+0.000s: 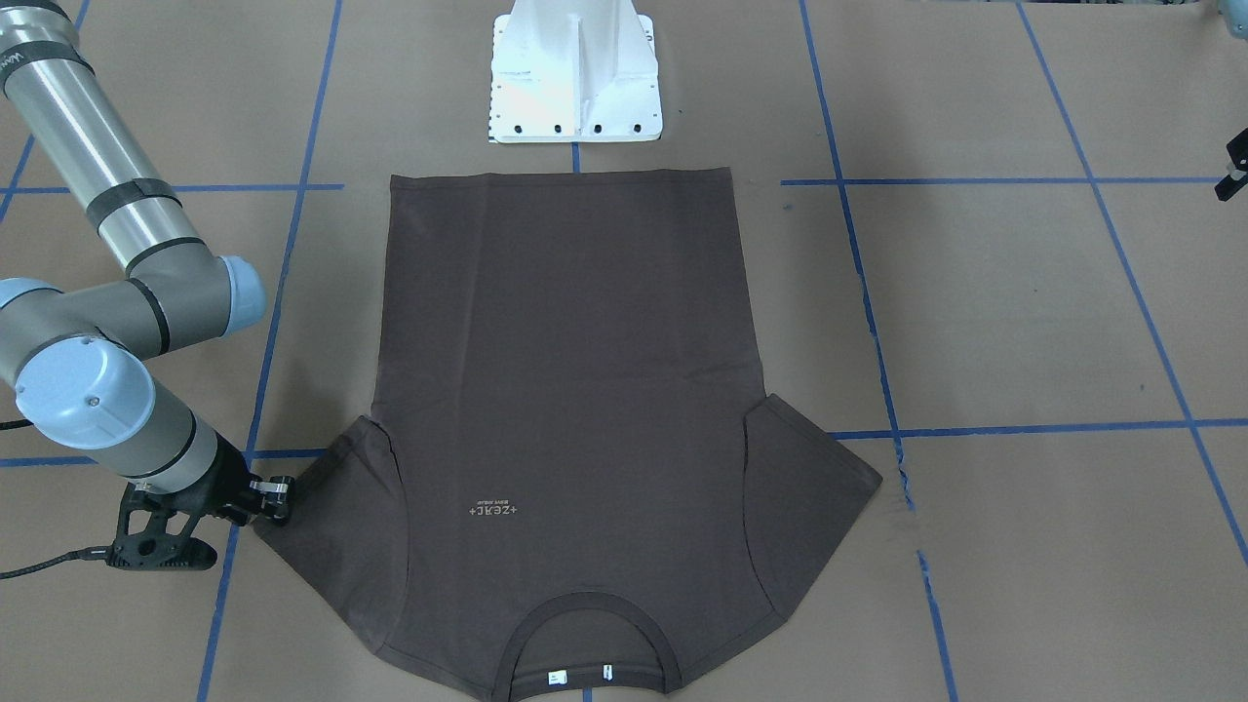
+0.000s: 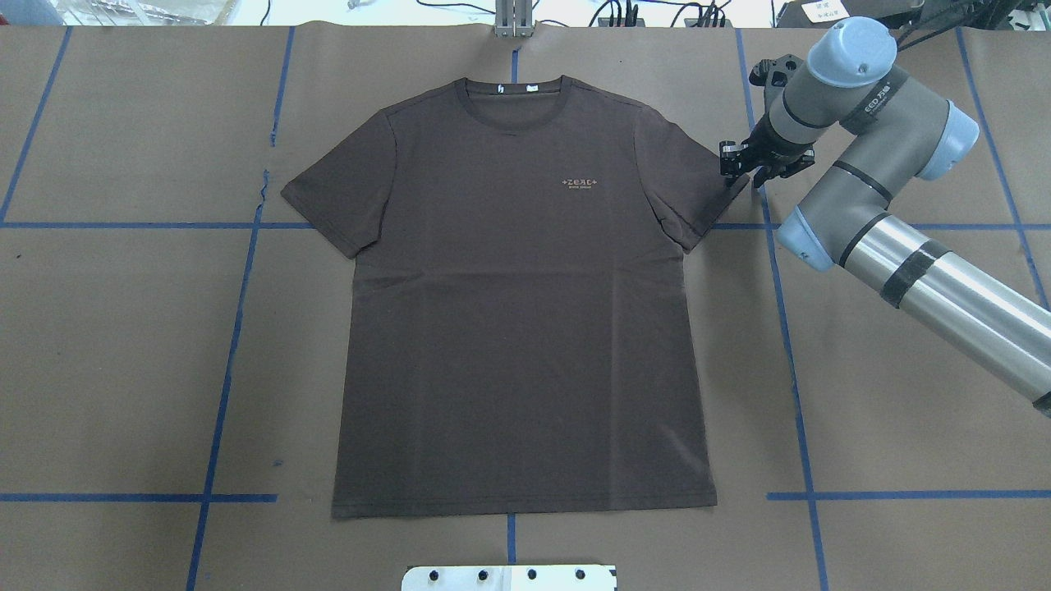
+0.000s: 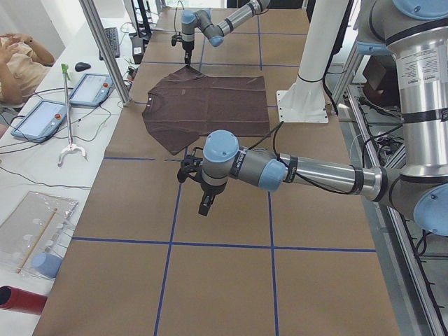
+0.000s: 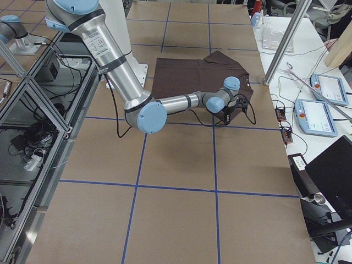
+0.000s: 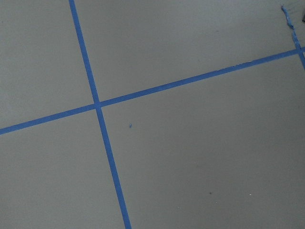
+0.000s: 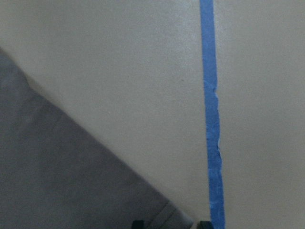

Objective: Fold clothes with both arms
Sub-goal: 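Move the right gripper to the sleeve nearest it and grasp it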

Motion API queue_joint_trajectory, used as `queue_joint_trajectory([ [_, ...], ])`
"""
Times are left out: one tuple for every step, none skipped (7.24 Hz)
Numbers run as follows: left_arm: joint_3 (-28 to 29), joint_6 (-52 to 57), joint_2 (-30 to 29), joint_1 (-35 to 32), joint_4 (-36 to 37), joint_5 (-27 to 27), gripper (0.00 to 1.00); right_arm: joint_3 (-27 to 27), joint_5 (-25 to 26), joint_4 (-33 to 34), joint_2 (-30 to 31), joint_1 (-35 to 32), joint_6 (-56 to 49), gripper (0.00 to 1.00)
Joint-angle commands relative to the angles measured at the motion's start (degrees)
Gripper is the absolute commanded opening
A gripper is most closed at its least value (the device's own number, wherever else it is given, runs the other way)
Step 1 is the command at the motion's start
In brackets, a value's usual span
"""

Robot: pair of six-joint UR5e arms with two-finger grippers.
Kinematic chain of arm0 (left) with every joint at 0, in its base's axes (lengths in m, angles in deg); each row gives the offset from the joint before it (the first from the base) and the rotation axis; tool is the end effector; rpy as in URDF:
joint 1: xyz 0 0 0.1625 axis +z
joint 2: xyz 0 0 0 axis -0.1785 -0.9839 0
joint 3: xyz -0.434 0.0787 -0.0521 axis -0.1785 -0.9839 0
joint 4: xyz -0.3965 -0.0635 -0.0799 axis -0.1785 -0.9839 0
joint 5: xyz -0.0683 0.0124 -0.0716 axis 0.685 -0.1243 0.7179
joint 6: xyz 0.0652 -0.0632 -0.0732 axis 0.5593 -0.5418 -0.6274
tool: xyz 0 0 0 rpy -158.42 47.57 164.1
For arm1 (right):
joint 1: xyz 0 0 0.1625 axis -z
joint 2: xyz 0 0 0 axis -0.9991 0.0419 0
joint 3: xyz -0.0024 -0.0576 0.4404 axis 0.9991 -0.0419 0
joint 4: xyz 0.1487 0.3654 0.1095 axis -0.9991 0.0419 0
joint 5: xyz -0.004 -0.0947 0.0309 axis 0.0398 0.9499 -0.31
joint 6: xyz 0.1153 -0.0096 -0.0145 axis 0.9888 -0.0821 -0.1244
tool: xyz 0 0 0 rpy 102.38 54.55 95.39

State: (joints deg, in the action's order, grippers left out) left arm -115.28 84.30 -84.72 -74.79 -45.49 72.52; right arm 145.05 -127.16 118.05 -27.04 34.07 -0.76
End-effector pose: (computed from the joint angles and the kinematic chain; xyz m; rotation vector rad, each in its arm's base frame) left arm -0.0127 -0.4142 0.5841 0.2772 0.8269 0.1960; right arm -0.3997 -0.6679 0.4946 0.0890 -0.7862 0.0987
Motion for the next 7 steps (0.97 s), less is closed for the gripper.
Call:
queue_joint_trajectory([
  [0.0,0.0,-0.1,0.0,0.0,0.0,1.00,-0.5,0.0,0.0,-0.1,-0.1,0.1,0.07],
  [0.0,0.0,0.0,0.0,0.0,0.0,1.00,-0.5,-0.1,0.0,-1.0,-0.2,0.5,0.00],
  [0.0,0.0,0.0,0.0,0.0,0.0,1.00,-0.5,-0.2,0.1,-2.7,-0.2,2.1,0.00],
  [-0.1,-0.1,0.0,0.0,-0.1,0.0,1.00,0.0,-0.3,0.1,-4.2,-0.1,3.9,0.00],
  [-0.5,-0.2,0.0,0.0,-0.1,0.1,1.00,0.1,-0.3,0.3,-6.2,0.4,5.3,0.00],
  [-0.5,-0.2,0.0,0.0,-0.1,0.1,1.00,0.1,0.0,0.2,-7.4,2.8,8.3,0.00],
  [-0.5,-0.2,0.0,0.0,-0.1,0.1,1.00,-0.4,0.9,0.3,-9.5,4.1,9.3,0.00],
])
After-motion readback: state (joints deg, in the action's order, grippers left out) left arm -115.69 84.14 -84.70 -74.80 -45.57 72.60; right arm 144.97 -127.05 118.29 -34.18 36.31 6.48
